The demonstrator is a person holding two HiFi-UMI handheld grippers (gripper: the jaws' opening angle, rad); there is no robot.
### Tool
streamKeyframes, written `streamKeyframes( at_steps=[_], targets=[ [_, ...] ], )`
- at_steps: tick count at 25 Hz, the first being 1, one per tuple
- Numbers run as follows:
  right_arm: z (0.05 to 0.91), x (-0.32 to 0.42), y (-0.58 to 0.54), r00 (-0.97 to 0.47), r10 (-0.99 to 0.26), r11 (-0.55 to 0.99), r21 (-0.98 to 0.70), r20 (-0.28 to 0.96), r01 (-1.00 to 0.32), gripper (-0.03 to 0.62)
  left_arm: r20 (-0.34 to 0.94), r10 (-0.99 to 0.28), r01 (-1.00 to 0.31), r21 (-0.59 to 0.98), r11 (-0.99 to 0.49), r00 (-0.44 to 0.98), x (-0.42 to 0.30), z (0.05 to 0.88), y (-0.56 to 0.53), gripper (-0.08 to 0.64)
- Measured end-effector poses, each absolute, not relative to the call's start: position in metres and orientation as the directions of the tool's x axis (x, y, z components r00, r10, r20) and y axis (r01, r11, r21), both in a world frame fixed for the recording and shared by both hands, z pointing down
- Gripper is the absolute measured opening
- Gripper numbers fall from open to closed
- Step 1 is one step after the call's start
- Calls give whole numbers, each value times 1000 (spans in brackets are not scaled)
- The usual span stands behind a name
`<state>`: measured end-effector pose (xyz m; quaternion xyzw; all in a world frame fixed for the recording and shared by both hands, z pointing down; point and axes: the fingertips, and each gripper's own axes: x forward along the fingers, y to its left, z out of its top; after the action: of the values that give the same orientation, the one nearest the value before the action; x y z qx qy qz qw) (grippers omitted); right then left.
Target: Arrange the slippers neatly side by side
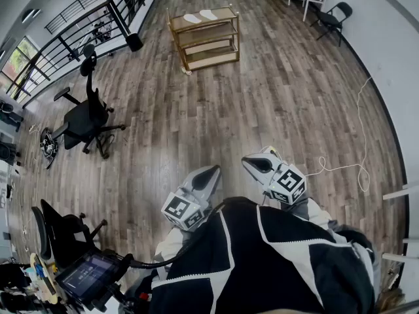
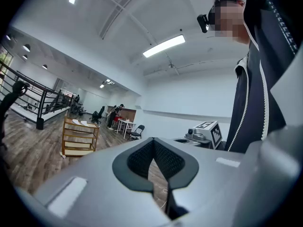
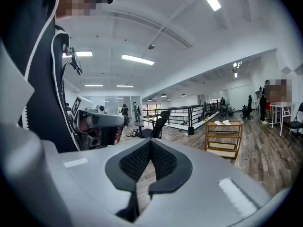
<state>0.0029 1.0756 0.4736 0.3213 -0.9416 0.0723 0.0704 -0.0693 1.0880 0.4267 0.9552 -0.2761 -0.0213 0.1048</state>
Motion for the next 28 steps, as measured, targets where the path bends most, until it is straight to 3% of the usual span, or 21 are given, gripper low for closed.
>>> streamKeyframes(
  at_steps=[28],
  targets=[
    [476,21,1095,-823,-558,801,-192,106,-568,5,38,-477,-472,225,-852,878,-31,438,1099,15]
  ],
)
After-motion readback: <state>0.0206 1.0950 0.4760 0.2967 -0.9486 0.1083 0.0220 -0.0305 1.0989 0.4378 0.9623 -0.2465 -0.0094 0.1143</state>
